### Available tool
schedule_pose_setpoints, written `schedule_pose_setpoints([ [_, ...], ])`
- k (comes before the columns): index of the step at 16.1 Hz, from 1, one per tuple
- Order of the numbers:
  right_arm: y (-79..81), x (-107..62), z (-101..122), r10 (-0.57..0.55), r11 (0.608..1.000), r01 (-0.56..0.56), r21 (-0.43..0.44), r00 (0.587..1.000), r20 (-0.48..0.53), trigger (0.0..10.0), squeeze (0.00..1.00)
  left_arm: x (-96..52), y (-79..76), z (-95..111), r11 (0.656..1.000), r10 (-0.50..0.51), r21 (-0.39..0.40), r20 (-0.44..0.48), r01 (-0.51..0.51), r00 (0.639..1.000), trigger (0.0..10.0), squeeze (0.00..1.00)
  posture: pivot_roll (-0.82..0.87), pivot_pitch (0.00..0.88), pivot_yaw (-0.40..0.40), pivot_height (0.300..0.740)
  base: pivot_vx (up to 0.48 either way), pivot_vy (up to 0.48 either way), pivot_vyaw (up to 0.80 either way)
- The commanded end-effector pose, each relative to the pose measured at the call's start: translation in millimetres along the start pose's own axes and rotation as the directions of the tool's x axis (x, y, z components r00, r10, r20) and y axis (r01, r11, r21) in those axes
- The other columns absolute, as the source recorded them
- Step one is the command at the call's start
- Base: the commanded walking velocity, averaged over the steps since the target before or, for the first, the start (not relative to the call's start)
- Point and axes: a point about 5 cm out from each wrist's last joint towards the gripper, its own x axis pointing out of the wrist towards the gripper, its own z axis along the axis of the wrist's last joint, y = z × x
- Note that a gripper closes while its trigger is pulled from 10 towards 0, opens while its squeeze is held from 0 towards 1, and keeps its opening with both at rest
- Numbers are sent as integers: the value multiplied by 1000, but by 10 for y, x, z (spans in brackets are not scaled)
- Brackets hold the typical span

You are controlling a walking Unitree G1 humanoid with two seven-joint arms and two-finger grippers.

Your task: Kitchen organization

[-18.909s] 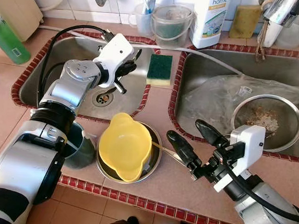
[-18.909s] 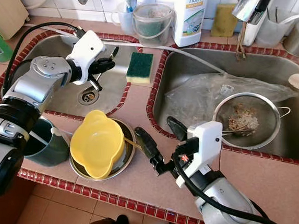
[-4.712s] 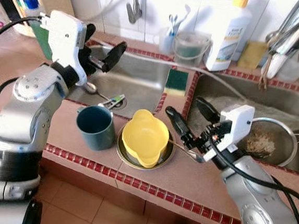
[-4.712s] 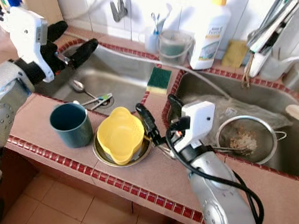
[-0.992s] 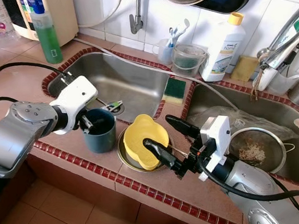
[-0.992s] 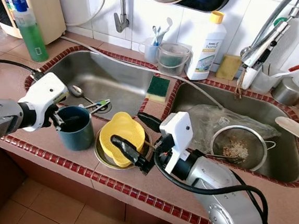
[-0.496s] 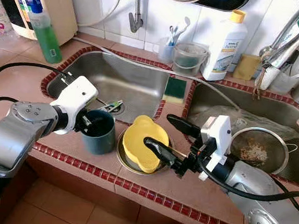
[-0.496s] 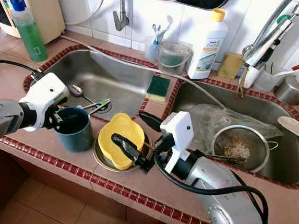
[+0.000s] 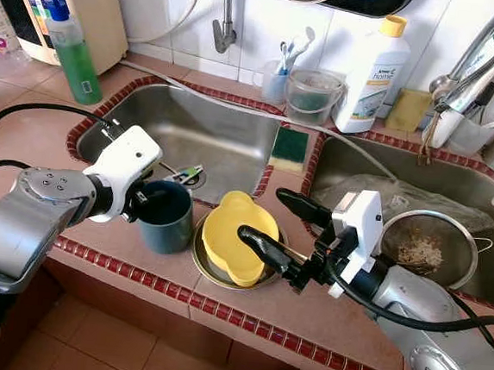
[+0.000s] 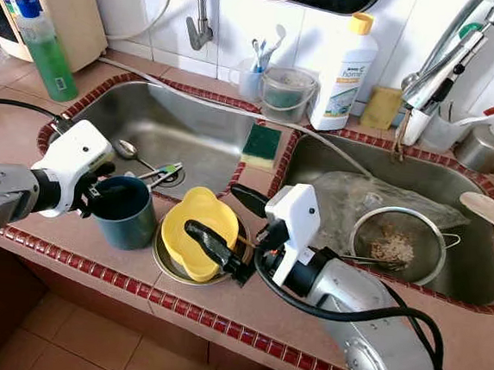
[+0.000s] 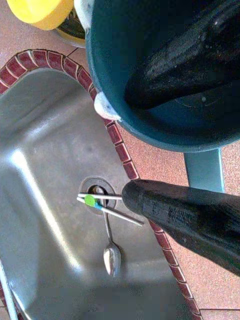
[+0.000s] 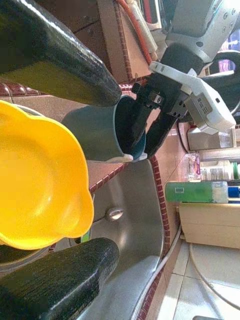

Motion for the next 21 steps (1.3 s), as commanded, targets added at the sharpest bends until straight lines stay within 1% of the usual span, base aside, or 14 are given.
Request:
schedule_pose_setpoints([
  [1,14,-16,47,7,1000,-7,-13,1000,16,10000,0,-12,-19,32,1000,-7,27,6,6,1000,0,0,-69,110,27,740,0,0,0],
  [14,2,13,47,18,1000,-18,-20,1000,15,10000,0,-7,-25,29,999,-18,42,17,17,1000,0,0,-67,89,17,740,0,0,0],
  [21,0,17,43,31,999,-31,-24,999,11,10000,0,-7,-27,27,997,-23,68,21,22,1000,0,0,-70,75,11,740,0,0,0],
])
